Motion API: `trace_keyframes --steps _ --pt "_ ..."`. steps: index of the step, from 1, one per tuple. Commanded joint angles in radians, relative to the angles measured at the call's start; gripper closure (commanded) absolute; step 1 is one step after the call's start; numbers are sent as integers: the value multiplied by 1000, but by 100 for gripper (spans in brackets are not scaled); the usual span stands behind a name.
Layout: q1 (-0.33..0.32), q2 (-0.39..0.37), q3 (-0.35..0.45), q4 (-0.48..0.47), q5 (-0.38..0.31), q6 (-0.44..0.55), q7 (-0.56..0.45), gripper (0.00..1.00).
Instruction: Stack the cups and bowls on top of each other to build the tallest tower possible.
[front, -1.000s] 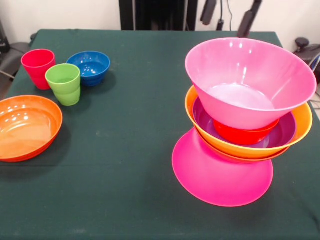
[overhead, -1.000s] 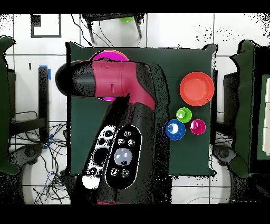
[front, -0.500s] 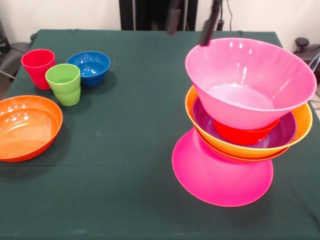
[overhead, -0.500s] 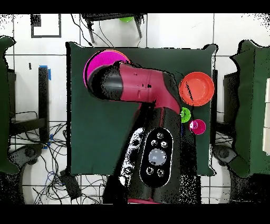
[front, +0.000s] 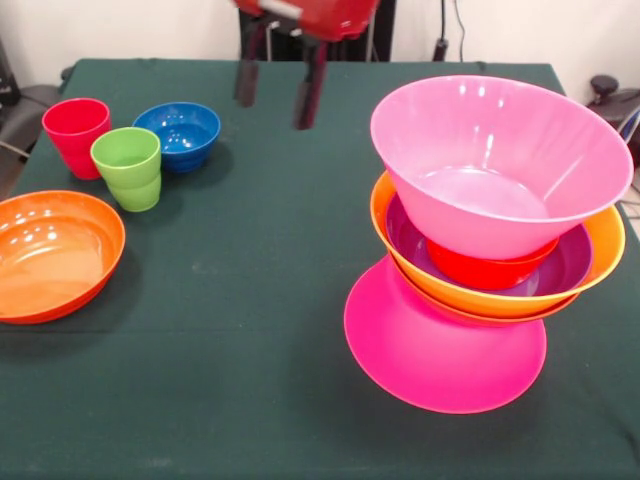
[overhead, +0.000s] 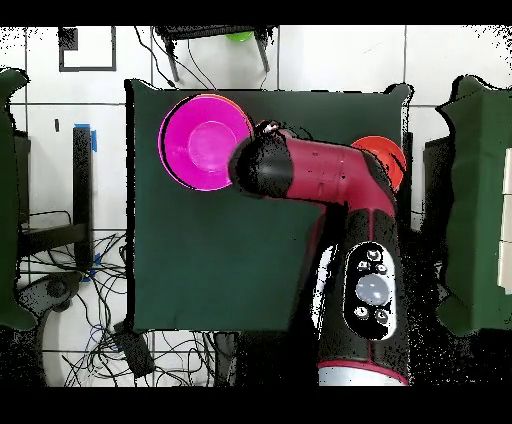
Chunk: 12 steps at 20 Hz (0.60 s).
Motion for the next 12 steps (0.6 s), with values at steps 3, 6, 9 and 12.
trace_keyframes --steps 3,6,9,12 --pt "-96 88 230 82 -165 -48 -302 0" --pt "-118 109 261 47 -199 -41 -303 0" --pt "-134 113 287 12 -223 -3 -310 0" --pt "-141 116 309 -24 -237 44 -314 0"
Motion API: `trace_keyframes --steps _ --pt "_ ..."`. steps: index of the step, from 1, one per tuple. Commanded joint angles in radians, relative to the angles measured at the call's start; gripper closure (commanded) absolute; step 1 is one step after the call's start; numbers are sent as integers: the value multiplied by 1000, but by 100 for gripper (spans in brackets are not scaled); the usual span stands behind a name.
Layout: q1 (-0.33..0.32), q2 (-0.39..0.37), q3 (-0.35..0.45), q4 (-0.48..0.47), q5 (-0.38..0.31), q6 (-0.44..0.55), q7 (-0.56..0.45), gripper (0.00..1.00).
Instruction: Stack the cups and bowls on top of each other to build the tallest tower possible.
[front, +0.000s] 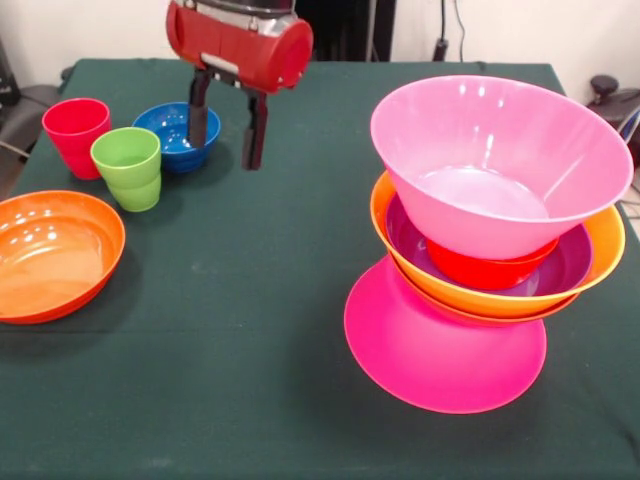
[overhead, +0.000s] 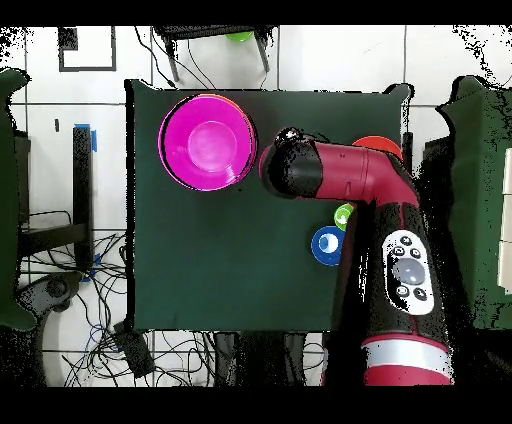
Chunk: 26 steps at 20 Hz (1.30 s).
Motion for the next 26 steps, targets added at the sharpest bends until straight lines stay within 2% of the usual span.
trace_keyframes --steps 1,8,16,26 --pt "-12 74 185 -33 -105 64 -315 0" --pt "-23 117 222 -111 -135 105 -305 0" --pt "-64 166 269 -183 -174 138 -351 0" --pt "-93 214 289 -215 -217 132 -369 0"
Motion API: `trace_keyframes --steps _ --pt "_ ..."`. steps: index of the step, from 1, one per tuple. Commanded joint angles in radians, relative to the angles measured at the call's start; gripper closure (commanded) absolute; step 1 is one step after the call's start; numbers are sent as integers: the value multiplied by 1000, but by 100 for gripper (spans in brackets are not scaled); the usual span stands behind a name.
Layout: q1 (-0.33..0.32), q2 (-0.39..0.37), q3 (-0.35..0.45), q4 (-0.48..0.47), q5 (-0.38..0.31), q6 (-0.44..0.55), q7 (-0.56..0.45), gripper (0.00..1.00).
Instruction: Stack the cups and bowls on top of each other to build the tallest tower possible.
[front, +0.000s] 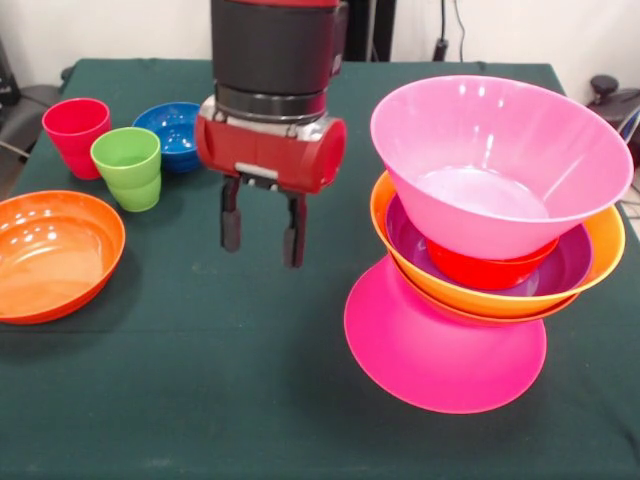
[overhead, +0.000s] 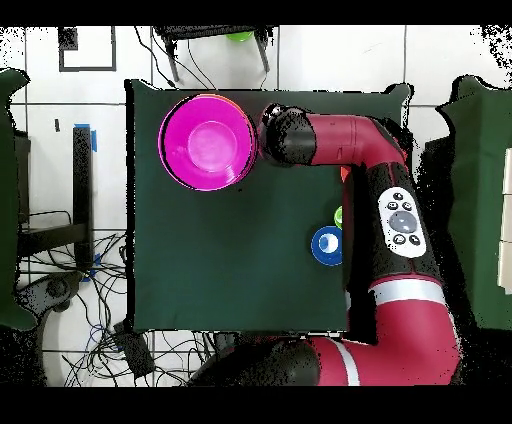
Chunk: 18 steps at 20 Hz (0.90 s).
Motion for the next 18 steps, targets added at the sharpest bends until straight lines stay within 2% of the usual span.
trace_keyframes --steps 1,9,18 --pt "-16 69 84 -38 -100 104 -313 0" --pt "-48 81 82 -38 -119 119 -361 0" --pt "-98 34 101 -41 -117 194 -443 0"
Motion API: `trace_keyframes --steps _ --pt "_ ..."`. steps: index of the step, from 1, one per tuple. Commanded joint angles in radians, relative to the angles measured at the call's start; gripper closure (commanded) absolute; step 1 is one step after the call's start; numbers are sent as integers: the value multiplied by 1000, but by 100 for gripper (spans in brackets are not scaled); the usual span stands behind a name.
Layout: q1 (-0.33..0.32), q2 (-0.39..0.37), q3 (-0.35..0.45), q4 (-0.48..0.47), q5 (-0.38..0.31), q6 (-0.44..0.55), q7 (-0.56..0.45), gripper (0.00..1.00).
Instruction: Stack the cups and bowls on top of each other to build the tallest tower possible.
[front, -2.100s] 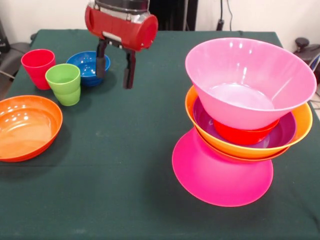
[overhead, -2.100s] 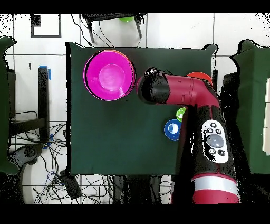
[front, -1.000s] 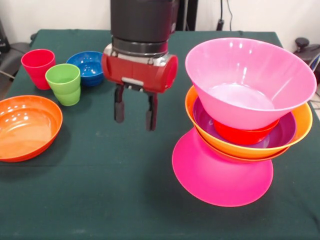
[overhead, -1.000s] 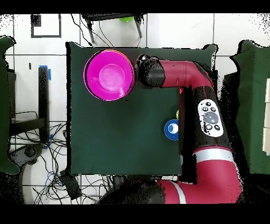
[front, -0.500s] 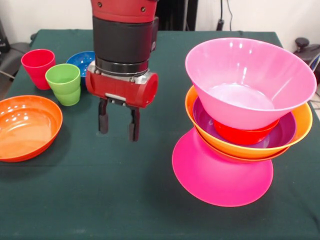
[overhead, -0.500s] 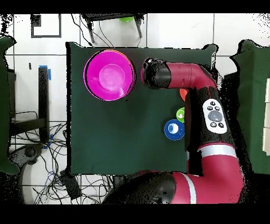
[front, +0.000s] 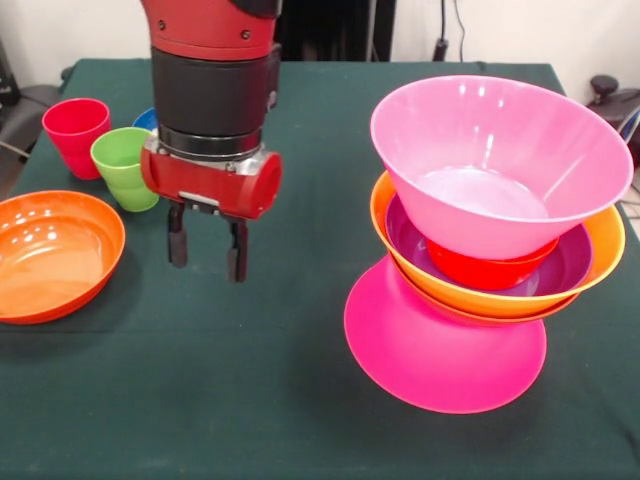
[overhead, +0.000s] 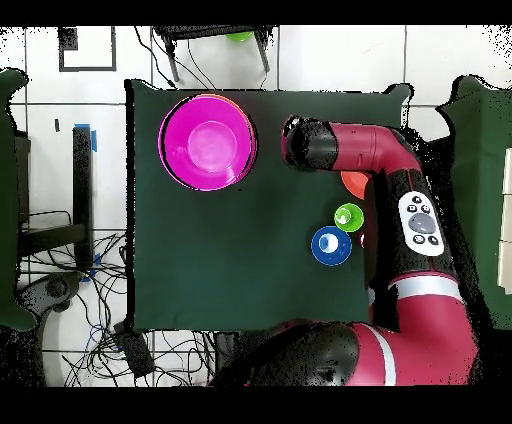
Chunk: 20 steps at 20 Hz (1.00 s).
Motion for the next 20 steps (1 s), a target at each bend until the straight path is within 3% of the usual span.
trace_keyframes --steps 1,11,20 --pt "-37 -34 83 -20 -61 178 -363 0" --pt "-65 -32 118 -96 -58 276 -432 0" --pt "-99 -22 128 -59 -70 225 -460 0"
